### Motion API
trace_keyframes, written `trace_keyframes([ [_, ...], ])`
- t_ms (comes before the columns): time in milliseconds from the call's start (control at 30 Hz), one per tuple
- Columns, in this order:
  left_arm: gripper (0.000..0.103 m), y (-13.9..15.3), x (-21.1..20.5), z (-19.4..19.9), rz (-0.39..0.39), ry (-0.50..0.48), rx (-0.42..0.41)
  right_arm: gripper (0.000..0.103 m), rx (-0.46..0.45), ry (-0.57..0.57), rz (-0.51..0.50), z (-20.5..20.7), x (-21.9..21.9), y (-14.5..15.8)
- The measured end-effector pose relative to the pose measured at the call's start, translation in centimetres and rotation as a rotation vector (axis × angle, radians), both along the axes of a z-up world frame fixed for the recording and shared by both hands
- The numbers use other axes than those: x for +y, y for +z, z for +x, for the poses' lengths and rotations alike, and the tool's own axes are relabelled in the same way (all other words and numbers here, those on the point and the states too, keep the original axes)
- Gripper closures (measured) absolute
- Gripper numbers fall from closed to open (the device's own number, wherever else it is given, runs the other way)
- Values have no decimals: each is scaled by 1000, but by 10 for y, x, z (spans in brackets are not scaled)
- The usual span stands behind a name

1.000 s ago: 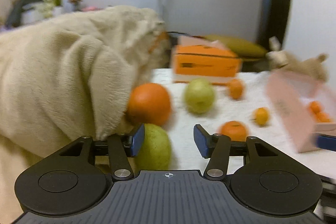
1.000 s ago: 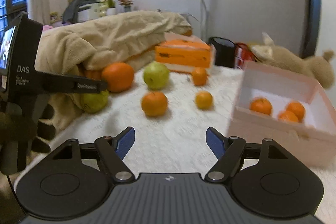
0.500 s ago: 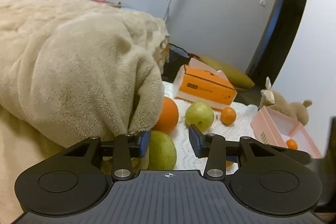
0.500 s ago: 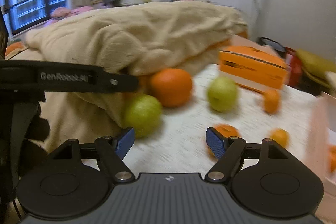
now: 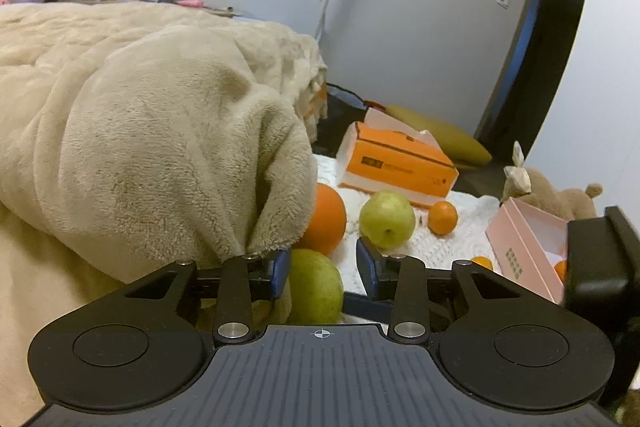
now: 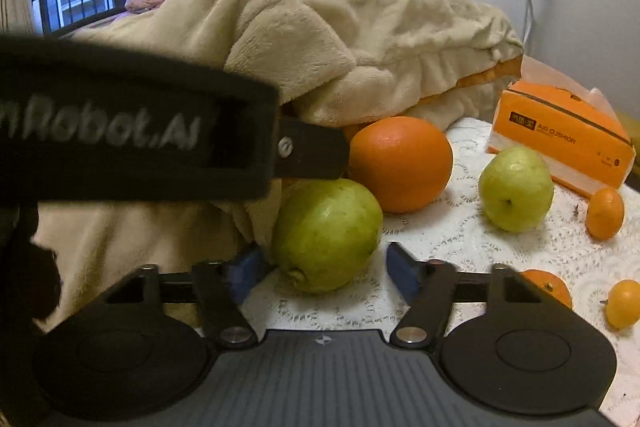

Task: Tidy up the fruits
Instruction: 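Reach the left tool toward the green pear beside the blanket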

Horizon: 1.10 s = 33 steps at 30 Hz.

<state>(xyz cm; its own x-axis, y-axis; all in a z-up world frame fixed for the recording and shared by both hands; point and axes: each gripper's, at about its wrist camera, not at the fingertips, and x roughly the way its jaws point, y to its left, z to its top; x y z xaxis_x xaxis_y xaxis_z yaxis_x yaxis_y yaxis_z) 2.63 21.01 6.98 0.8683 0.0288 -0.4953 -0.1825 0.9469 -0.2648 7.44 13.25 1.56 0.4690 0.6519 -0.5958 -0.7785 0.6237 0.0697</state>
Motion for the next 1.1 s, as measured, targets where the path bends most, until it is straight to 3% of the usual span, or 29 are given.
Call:
trace_keyframes([
  [100, 61, 0, 2, -1, -10, -1, 0, 64, 34, -3, 1, -4, -15, 6],
  [200, 61, 0, 1, 0, -9, -2, 2, 96, 23, -18, -10, -13, -39, 16],
  [367, 61, -2, -4, 2, 0, -16, 19, 95, -1, -112, -48, -17, -84, 24],
  [500, 61, -10, -13, 8, -7, -71, 54, 92, -38, -177, -71, -14, -106, 24],
  [567, 59, -15, -21, 10, 29, -95, 51, 82, -83, -194, -95, -16, -114, 23],
  [633, 59, -17, -32, 11, 106, -101, 48, 62, -127, -205, -111, -20, -120, 25],
  [667, 58, -17, -34, 11, 116, -107, 49, 58, -141, -210, -115, -22, -122, 25],
  [733, 58, -16, -33, 12, 52, -180, 60, 50, -152, -220, -116, -25, -127, 26],
  [800, 56, -17, -31, 15, -94, -303, 77, 50, -154, -232, -111, -23, -130, 28],
  [833, 56, -15, -35, 12, -81, -296, 56, 50, -156, -238, -105, -21, -130, 29],
  [900, 58, -9, -47, 6, 115, -192, 21, 49, -163, -251, -90, -20, -132, 31],
  [933, 58, -8, -48, 4, 169, -146, 10, 47, -168, -254, -87, -20, -133, 32],
  [1100, 58, -8, -37, 1, 219, 18, -9, 42, -183, -265, -103, -24, -134, 25],
])
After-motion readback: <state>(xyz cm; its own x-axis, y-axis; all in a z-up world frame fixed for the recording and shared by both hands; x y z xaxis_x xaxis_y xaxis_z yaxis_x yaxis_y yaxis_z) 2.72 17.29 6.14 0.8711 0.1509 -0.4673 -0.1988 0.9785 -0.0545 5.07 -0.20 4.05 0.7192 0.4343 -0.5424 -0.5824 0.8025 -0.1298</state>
